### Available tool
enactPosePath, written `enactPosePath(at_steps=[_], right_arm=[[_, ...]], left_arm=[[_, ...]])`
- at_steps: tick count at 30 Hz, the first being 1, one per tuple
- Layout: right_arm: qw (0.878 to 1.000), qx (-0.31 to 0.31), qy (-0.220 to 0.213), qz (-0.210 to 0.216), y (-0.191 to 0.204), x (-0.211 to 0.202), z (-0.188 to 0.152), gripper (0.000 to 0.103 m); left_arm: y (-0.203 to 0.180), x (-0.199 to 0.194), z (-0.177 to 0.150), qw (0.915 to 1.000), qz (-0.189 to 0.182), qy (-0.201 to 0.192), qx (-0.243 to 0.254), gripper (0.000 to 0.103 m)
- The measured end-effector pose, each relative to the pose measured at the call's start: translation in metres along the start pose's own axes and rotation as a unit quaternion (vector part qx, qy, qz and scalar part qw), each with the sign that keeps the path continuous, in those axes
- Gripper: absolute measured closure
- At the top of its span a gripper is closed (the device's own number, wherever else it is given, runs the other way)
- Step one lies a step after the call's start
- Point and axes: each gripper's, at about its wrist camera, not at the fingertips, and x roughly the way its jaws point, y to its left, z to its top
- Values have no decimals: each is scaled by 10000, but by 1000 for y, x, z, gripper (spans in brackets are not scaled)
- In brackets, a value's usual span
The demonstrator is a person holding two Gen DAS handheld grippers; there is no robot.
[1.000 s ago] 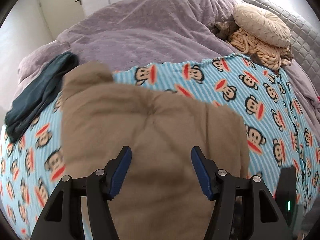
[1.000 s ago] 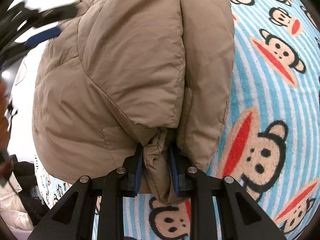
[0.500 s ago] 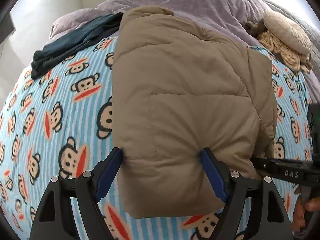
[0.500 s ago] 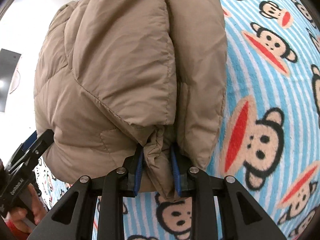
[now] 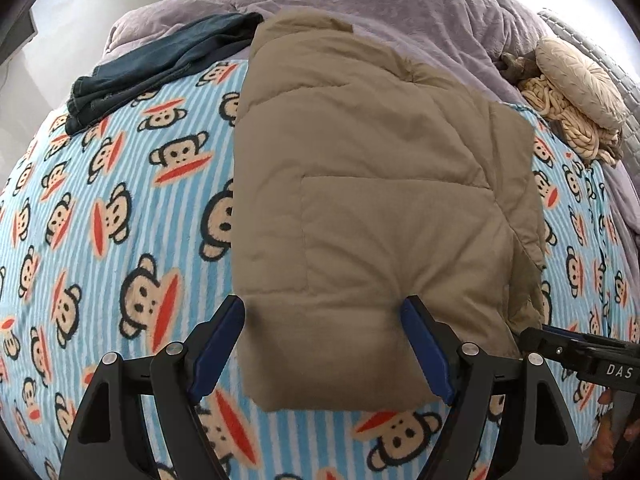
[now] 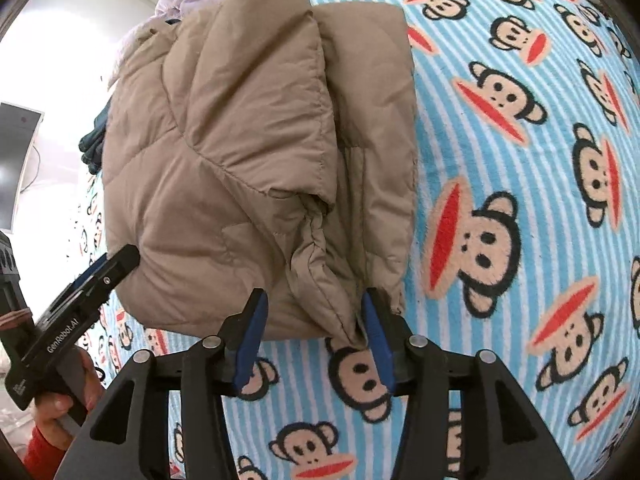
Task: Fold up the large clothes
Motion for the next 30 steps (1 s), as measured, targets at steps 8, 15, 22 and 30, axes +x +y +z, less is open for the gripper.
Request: enactPosePath(at_steps=[8,15,22,30], right_arm=[[9998,-178,-102,27,12,-23,-6,43],[9996,-260,-74,-58,16,-30,-11,41],[9997,-216,-38,-80,12,-39,-20,38],[9996,-188,-165,-143,15,-55,-28,30]], left_arm=[[3,-10,-4,9999,-54,68,-117,21],[6,-15,-11,9996,-92,208,-167,21],[7,-30,-20,9991,-107,341,-229,21],[3,-55,-28,9994,-24,304,-165,21]])
